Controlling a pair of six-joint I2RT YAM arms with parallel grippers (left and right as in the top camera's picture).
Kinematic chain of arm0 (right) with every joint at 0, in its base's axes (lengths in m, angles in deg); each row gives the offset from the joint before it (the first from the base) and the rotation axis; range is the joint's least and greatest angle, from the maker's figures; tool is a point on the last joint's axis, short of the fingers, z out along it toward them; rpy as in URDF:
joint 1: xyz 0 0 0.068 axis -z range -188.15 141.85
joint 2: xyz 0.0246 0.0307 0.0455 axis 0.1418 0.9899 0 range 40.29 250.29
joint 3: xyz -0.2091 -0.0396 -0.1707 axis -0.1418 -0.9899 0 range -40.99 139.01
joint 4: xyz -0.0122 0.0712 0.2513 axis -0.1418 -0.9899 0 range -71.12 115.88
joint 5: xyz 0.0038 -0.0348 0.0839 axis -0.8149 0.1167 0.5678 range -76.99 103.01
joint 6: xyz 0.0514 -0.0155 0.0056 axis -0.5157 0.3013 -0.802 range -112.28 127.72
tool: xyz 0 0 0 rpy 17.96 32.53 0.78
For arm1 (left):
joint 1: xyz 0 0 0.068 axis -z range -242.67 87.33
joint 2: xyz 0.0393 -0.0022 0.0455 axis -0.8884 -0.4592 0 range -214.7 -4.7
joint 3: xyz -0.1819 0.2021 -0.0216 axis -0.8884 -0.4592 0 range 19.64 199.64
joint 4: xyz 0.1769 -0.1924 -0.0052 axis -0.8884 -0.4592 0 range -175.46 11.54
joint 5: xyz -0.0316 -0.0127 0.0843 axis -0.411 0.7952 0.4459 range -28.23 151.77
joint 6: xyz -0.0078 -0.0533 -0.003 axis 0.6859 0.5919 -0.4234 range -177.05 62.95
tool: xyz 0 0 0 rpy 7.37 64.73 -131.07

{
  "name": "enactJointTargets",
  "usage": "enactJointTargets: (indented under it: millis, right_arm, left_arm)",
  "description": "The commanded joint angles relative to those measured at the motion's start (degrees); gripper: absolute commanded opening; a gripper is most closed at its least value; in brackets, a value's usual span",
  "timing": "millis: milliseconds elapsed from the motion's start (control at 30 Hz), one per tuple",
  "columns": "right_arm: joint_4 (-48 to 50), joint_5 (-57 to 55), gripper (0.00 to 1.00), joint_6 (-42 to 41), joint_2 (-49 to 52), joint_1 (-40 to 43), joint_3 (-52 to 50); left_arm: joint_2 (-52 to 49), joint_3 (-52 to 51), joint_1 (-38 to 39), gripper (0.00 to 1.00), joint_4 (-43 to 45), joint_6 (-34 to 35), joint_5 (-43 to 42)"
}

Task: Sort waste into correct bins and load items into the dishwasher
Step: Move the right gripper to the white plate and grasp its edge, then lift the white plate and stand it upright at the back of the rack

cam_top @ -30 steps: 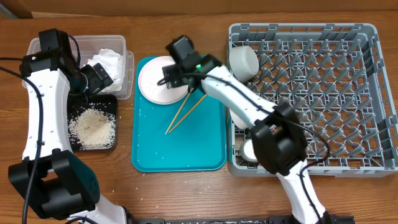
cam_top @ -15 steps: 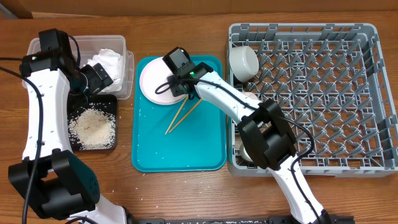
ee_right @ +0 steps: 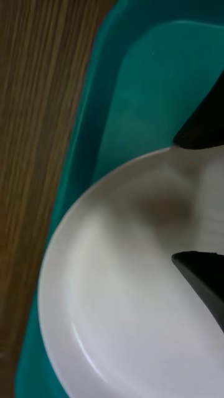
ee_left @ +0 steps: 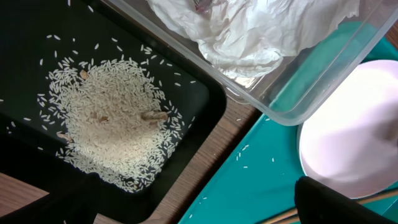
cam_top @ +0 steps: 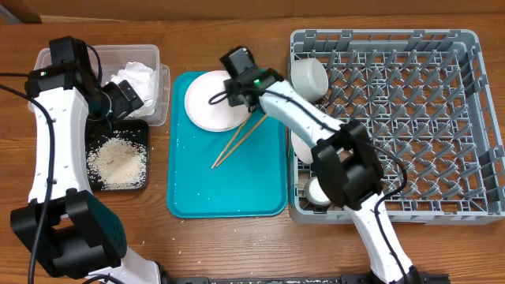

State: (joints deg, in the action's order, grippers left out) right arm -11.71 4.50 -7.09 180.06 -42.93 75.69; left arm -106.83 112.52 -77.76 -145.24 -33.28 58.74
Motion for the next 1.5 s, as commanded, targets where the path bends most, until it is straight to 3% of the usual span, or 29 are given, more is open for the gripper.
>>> enactJointTargets:
  millis: [0,267,533,733,867,1033,1200,1333,1467]
  right_arm:
    - [0.26,2.62,0.51,-0.66,-1.07,1.16,1.60]
    - [-1.05,3.06,0.47,-2.27,0.20,1.11,1.55]
    - [-11.50,6.75,0.43,-9.49,0.74,0.98,0.50]
    - [-10.73,8.24,0.27,-9.84,0.74,1.01,-0.39]
    - [-10.97,8.26,0.04,-10.78,0.74,0.98,-0.39]
    - [-11.39,6.29,0.04,-10.49,0.35,0.90,0.28]
    - [-17.55,5.86,0.04,-7.30,-4.70,1.73,7.48]
    - [-24.85,-3.37,0.04,-7.26,-11.41,1.86,17.66]
    - [-31.26,-25.35,0.04,-7.28,-18.64,2.21,21.11]
  left_arm:
    - [1.05,-0.15,0.15,1.00,0.00,-0.87,-0.42]
    - [1.05,-0.15,0.15,1.00,0.00,-0.85,-0.42]
    - [1.05,-0.15,0.15,1.00,0.00,-0.87,-0.42]
    - [1.05,-0.15,0.15,1.00,0.00,-0.87,-0.42]
    - [1.05,-0.15,0.15,1.00,0.00,-0.87,-0.42]
    - [1.05,-0.15,0.15,1.00,0.00,-0.87,-0.42]
    - [1.05,-0.15,0.15,1.00,0.00,-0.87,-0.42]
    - [1.05,-0.15,0.15,1.00,0.00,-0.87,-0.42]
    - [1.05,-0.15,0.15,1.00,0.00,-0.85,-0.42]
